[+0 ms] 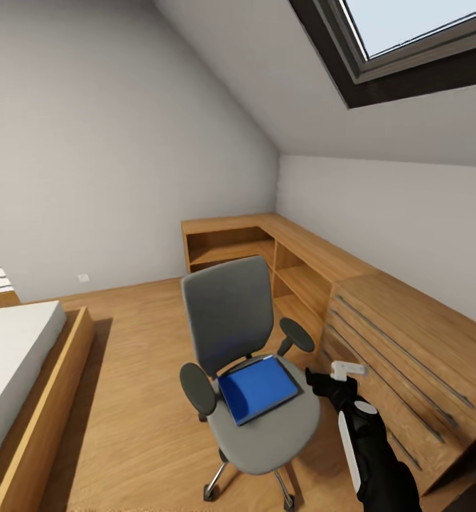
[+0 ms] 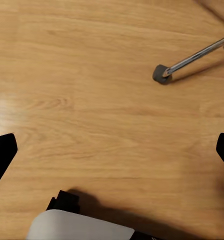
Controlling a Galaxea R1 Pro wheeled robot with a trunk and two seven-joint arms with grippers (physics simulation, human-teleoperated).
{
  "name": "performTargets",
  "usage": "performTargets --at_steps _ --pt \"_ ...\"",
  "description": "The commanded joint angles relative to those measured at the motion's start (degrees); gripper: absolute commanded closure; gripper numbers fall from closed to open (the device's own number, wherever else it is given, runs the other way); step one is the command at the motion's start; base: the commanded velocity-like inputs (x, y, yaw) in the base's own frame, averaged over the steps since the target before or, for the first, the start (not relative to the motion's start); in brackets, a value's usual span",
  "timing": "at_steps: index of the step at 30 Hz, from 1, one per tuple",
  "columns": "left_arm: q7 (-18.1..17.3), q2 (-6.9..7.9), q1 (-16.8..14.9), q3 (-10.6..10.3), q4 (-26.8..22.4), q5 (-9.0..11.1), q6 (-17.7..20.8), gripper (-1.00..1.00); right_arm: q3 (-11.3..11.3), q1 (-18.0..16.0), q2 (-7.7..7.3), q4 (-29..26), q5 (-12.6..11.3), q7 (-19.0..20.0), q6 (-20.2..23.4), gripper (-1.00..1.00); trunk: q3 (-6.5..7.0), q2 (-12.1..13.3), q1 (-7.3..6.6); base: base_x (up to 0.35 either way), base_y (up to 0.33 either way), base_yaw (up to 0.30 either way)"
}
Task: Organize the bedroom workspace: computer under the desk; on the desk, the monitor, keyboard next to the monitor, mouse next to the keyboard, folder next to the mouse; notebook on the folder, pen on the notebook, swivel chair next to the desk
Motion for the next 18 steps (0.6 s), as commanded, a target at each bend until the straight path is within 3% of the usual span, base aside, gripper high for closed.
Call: performTargets --at_steps 1,18 --pt "-0.6 0.01 -0.1 0.2 0.1 0.6 -0.1 -1.0 -0.2 0.0 0.07 -0.1 0.6 0.5 -0.1 -1.0 -0.07 0.0 0.0 0.0 0.0 0.278" --pt "-0.6 0.0 -0.1 0.2 0.1 0.5 -0.2 -1.0 -0.1 0.0 0.07 1.0 0.6 0.5 -0.8 -1.0 -0.07 0.0 0.0 0.0 0.0 0.276"
